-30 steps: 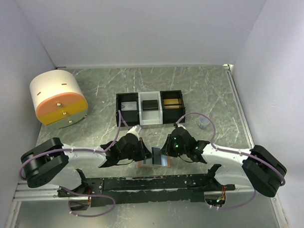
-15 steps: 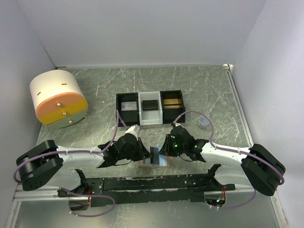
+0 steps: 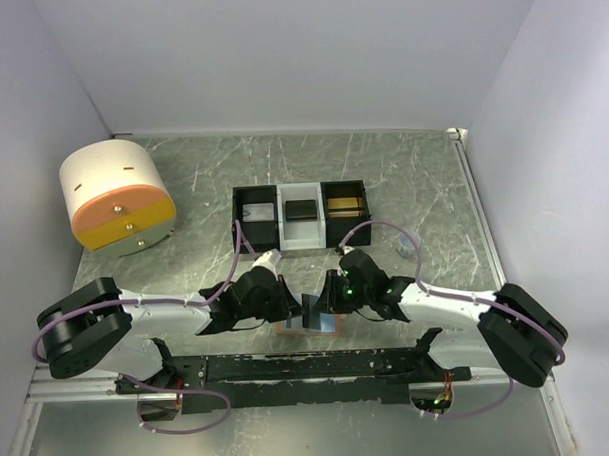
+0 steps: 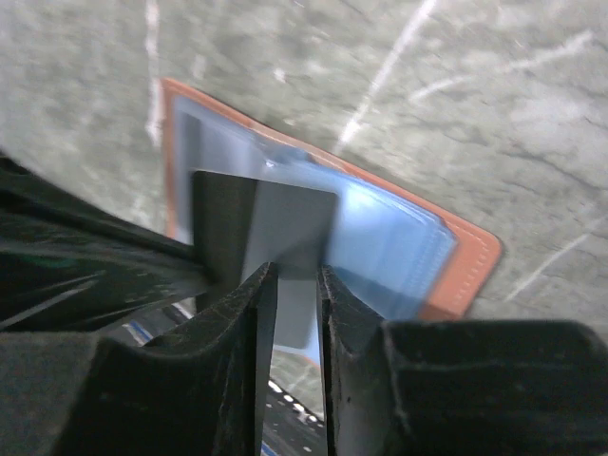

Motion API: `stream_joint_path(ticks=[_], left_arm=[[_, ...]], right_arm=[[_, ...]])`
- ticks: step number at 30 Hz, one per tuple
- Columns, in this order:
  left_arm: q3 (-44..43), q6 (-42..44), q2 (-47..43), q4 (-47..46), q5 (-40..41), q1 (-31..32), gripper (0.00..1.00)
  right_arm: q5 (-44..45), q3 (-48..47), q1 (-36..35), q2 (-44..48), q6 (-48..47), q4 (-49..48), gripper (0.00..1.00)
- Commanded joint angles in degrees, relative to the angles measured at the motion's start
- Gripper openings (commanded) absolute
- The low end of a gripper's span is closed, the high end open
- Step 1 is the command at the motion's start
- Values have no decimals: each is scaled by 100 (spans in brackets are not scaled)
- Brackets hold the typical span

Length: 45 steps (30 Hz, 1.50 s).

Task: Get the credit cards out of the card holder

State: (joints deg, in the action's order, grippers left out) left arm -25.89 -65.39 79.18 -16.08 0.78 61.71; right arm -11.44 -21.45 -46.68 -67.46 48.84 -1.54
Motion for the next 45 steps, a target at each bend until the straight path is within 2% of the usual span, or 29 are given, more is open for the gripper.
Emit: stream_joint_path(ticks=[1,8,12,15,20,30,39,45], left_arm=[[-100,0,-56,-222,6,-10,19],[154,-229,369,-1480,-520,-9,29],[211,-329,490,-1685,-554,-10,29],[267,-339,407,-1638,-433,-10,24],[234,-259,164,-1217,-253,-10,7],[359,-65,-862,-115,311,-9,7],[621,-43,-2035,731,835,-10,7],[860,-72,-2803,1228,1195,-10,7]], right_arm=[[191,12,1,-450,122,124,22],[337,540,14,-212,473,-168,20],[358,514,16,-171,456,-83,20],[369,492,15,-181,420,-36,20],[291,549,12,-95,417,-140,21],[-2,501,13,872,-48,-484,28],[195,555,9,1826,-278,-881,48],[356,1120,6,2643,-683,-1454,55]])
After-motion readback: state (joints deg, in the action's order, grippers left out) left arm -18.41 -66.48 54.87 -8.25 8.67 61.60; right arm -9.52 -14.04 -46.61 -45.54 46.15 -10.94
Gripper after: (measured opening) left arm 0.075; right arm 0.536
